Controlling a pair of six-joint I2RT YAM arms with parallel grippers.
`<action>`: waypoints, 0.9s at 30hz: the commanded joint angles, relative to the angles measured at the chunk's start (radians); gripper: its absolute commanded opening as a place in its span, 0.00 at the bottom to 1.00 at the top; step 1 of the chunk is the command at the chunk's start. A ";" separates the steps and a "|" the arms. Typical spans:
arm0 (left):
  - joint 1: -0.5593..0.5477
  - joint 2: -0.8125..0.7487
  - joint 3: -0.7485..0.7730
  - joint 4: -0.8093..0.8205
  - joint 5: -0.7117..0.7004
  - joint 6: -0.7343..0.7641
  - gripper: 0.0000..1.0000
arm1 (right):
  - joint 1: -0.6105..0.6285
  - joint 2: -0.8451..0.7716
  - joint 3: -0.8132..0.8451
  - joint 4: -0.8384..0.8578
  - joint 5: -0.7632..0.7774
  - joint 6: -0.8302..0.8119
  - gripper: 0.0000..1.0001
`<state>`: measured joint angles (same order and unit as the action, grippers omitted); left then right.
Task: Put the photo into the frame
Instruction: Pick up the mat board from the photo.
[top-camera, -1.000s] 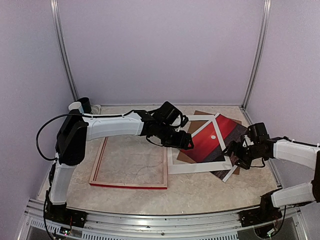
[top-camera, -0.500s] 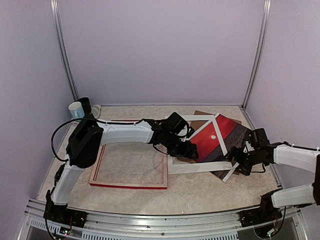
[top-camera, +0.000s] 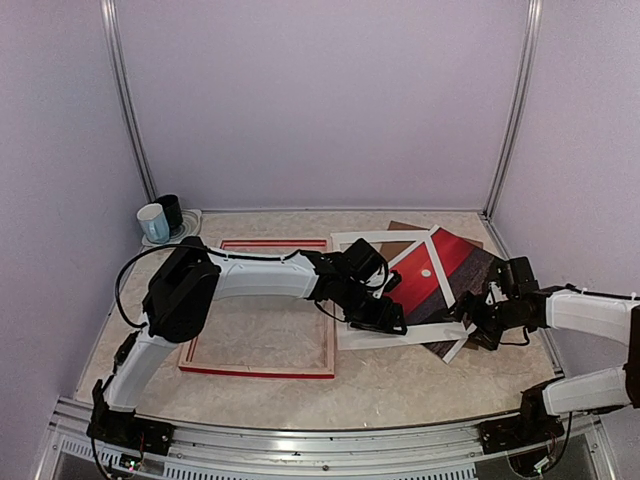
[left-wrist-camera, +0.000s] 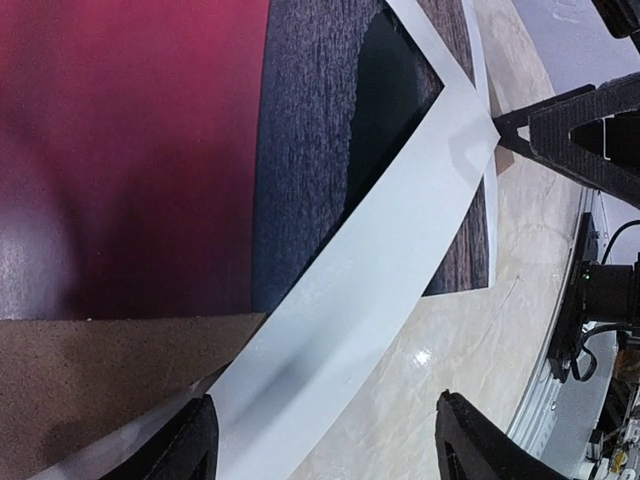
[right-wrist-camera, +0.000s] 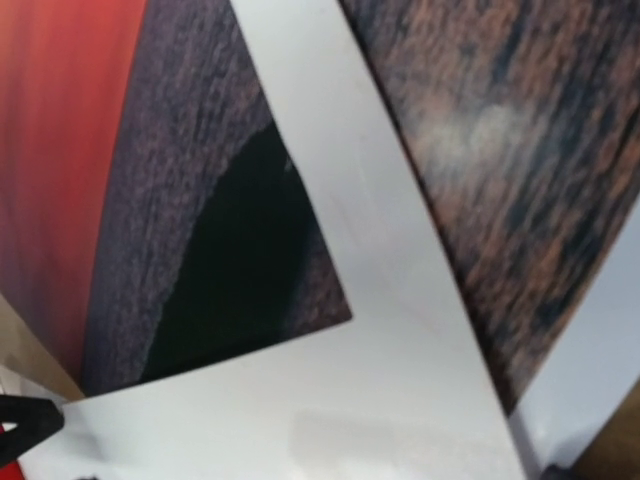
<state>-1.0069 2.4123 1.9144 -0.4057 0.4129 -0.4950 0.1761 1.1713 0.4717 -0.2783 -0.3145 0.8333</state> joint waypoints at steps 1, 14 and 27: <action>-0.016 0.040 0.032 0.011 0.043 -0.005 0.73 | -0.010 0.006 -0.025 0.008 -0.006 0.015 0.95; -0.049 0.057 0.026 0.034 0.086 -0.010 0.73 | -0.010 -0.123 -0.039 -0.113 0.093 0.041 0.96; -0.061 0.072 0.028 0.050 0.114 -0.017 0.73 | -0.010 -0.200 -0.076 -0.171 0.196 0.093 0.98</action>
<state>-1.0534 2.4439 1.9251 -0.3477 0.5045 -0.5091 0.1741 1.0206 0.4171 -0.4015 -0.1753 0.8913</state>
